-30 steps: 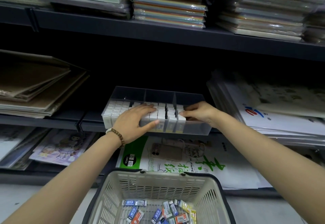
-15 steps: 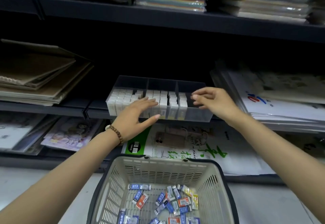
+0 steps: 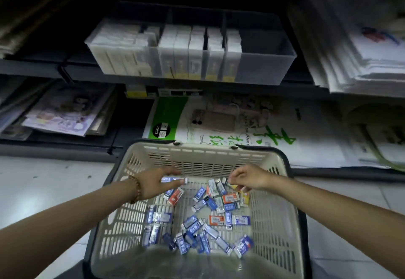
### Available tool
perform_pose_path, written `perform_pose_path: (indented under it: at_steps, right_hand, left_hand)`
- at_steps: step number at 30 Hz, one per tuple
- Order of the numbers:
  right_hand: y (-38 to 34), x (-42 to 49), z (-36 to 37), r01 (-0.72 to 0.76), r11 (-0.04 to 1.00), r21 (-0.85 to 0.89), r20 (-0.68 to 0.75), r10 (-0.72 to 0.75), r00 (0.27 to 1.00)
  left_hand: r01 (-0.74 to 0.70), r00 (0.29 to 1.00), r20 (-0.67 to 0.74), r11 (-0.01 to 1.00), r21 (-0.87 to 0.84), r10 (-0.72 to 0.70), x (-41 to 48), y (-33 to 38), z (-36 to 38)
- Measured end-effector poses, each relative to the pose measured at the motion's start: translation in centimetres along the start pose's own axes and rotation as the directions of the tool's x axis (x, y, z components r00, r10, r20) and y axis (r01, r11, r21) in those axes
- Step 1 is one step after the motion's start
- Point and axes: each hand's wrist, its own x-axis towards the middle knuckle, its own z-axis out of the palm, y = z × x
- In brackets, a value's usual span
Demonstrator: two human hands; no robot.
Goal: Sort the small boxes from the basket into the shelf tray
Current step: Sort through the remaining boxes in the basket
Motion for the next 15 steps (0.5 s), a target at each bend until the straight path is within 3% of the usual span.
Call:
perform_pose_path:
  at_steps: [3,6,9,12,15]
  right_hand:
    - [2.7,3.6,2.2,-0.098,0.995,0.009,0.025,0.097,0.995]
    - [5.6,6.3,3.5,-0.130,0.991,-0.026,-0.113,0.127,0.985]
    - [8.2,7.5,4.2,-0.182,0.977,-0.113,-0.217,0.155,0.964]
    - [9.7,8.2,4.8,-0.212,0.968,-0.132,-0.283,0.168,0.944]
    - [10.7,8.7,6.1,-0.250,0.959,-0.133,-0.327,0.196,0.925]
  left_hand:
    - [0.033,0.996,0.079,0.999,-0.040,-0.030,2.9,-2.2,3.3]
    - [0.067,0.993,0.107,0.995,-0.073,-0.059,5.8,-3.8,6.1]
    - [0.143,0.989,-0.019,0.983,-0.116,-0.146,7.9,-5.8,8.1]
    - [0.279,0.932,-0.181,0.940,-0.196,-0.315,8.9,-7.9,10.2]
    - [0.300,0.929,-0.138,0.918,-0.259,-0.343,9.3,-9.2,12.8]
